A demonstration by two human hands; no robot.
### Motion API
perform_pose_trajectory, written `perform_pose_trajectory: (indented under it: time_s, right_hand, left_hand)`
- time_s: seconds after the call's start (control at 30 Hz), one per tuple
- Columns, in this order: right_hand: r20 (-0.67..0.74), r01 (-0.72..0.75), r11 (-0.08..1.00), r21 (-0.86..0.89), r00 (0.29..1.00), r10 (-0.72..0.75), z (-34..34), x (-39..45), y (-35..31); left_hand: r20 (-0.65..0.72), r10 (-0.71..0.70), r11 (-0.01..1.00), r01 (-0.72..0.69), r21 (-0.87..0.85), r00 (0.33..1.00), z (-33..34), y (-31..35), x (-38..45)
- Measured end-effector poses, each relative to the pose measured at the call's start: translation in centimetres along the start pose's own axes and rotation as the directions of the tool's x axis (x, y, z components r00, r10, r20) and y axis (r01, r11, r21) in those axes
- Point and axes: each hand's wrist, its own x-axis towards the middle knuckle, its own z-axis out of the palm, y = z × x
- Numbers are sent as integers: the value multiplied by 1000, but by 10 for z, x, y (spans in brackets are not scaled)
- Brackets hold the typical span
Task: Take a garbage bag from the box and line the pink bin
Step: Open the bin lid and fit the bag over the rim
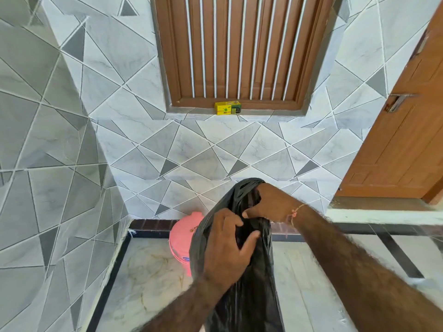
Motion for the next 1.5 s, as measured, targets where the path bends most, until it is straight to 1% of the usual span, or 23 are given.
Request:
perform_pose_trajectory:
  time_s: [0.07, 0.17, 0.23, 0.27, 0.3, 0.37, 0.43, 0.5, 0.53, 0.57, 0.63, 0.67, 0.73, 0.8, 0.87, 0.93, 1.03, 1.13, 1.23, 1.3, 1.37, 1.43, 1.5]
  right_hand:
    - [8, 51, 996, 78, 999, -52, 1, -1, -3]
    - [24, 63, 991, 119, 998, -66, -3, -2, 0]
    - [23, 66, 996, 63, 997, -67, -7, 0, 8]
    - [19, 53, 998, 20, 998, -54, -8, 3, 14]
    - [11, 34, 999, -36, 999, -33, -8, 5, 19]
    - [-24, -10, 979, -201, 1000, 6, -8, 8, 28]
    - [-69, -15, 946, -323, 998, -7, -8, 11, 38]
    - [-92, -3, 919, -393, 995, -36, -6, 12, 46]
    - [-93, 3, 906, -423, 995, -47, -4, 12, 49]
    - [-88, 6, 898, -440, 995, -50, 0, 11, 52]
    - [-69, 10, 897, -441, 997, -45, 11, 11, 57]
    - [-61, 11, 899, -437, 997, -42, 17, 11, 58]
    - [-70, 7, 902, -431, 997, -41, 26, 14, 62]
    - [-71, -4, 907, -421, 997, -29, 35, 20, 64]
    - [-81, -24, 909, -416, 997, -10, 43, 28, 67]
    - [-102, -48, 904, -426, 995, 5, 50, 40, 70]
    - [-105, -91, 896, -435, 993, 50, 65, 66, 80]
    - [-32, -69, 848, -526, 998, 61, 101, 90, 92]
    - [116, -58, 851, -521, 984, 138, 148, 104, 102]
    - [271, -49, 830, -556, 933, 237, 180, 119, 103]
    - [384, -44, 825, -563, 871, 308, 207, 135, 99]
    - [443, -74, 820, -567, 813, 379, 227, 149, 91]
    - [457, -120, 828, -548, 786, 416, 242, 160, 84]
  left_hand:
    - [-29, -108, 989, 105, -106, 994, 4, 15, 9]
    - [2, -307, 951, 306, 40, 952, 2, -3, 24]
    - [41, -263, 956, 255, 146, 964, -7, -16, 30]
    - [76, -180, 966, 162, 201, 981, -8, -22, 33]
    - [141, -115, 959, 73, 275, 983, -10, -27, 34]
    - [270, -91, 918, -25, 397, 959, -18, -30, 38]
    - [321, -161, 890, -3, 455, 933, -32, -32, 38]
    - [374, -304, 773, -3, 634, 876, -42, -49, 31]
    - [355, -381, 709, 23, 705, 854, -46, -62, 28]
    - [299, -466, 680, 122, 723, 833, -49, -71, 25]
    - [114, -513, 684, 324, 654, 851, -53, -82, 20]
    - [9, -558, 664, 440, 604, 830, -54, -85, 17]
    - [-116, -666, 616, 631, 472, 737, -57, -97, 13]
    - [-138, -736, 571, 717, 400, 663, -61, -113, 8]
    - [-103, -800, 488, 740, 464, 592, -68, -139, 1]
    - [-55, -806, 460, 683, 567, 589, -80, -168, -5]
    - [39, -805, 416, 515, 749, 592, -102, -209, -9]
    - [48, -842, 343, 464, 817, 537, -122, -255, -6]
    - [26, -865, 296, 469, 832, 501, -140, -291, -5]
    - [29, -881, 286, 482, 829, 473, -145, -317, -3]
    - [-12, -912, 239, 554, 797, 410, -147, -337, 1]
    - [-49, -941, 177, 610, 773, 335, -151, -362, 0]
    - [-61, -963, 136, 665, 734, 264, -155, -390, -4]
